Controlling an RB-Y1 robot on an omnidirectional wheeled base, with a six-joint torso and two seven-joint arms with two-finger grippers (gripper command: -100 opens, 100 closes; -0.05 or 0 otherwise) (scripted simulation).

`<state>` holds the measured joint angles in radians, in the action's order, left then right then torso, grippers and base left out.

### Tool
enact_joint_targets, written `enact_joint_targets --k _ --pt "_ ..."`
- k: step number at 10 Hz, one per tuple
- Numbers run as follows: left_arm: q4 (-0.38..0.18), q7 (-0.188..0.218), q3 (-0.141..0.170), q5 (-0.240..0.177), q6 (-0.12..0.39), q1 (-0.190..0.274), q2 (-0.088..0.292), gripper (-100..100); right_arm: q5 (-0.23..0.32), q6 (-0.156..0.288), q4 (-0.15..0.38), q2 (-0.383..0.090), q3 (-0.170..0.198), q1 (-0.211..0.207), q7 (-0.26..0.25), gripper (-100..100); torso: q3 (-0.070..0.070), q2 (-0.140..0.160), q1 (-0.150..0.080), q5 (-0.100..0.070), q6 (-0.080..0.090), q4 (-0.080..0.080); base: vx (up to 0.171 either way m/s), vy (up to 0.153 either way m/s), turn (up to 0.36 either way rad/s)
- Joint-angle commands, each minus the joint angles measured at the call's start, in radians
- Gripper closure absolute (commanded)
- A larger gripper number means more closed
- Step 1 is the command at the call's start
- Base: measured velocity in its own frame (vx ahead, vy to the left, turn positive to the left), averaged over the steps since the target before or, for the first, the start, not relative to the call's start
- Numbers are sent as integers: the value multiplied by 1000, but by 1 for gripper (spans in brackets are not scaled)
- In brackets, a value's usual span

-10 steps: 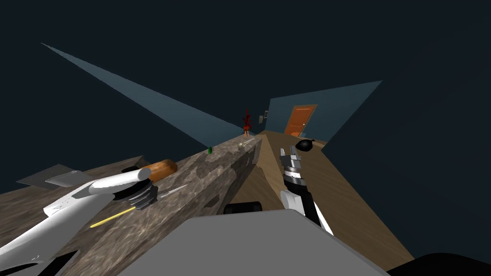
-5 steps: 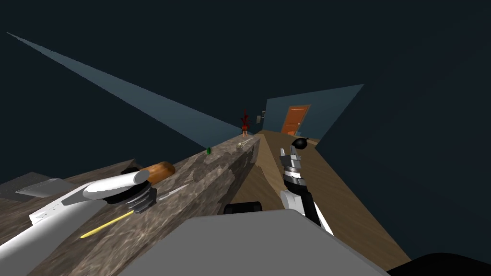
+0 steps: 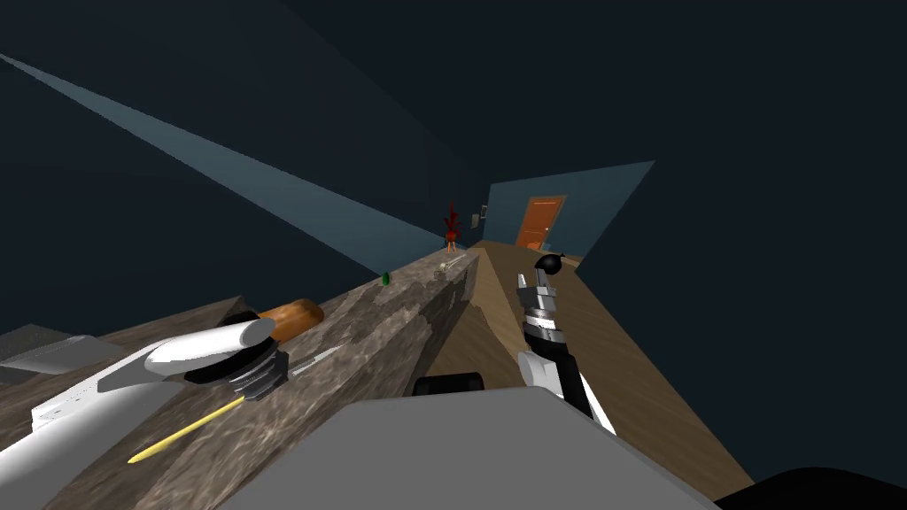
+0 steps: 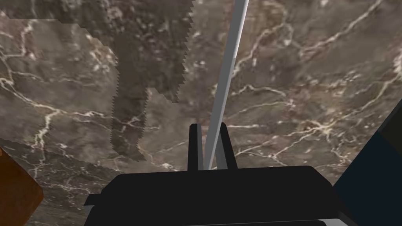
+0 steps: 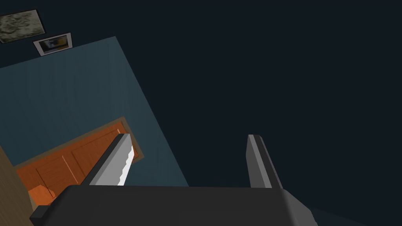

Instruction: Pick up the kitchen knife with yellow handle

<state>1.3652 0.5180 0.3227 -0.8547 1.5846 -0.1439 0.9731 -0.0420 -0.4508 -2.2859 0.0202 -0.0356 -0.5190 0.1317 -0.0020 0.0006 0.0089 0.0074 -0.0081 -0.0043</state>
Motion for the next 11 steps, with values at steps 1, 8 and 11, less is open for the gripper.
enact_joint_targets --k 1,8,11 --pt "50 50 9 -37 28 -50 3 100 0 0 0 0 0 0 0 0 0 0 0 0 0 0 -38 46 -225" --pt "222 171 16 -73 54 -163 6 100 0 0 0 0 0 0 0 0 1 2 1 0 -2 1 -25 33 -62" --pt "244 174 19 -74 57 -169 4 0 0 0 0 0 0 0 0 0 1 0 -2 -1 -1 1 -2 1 8"
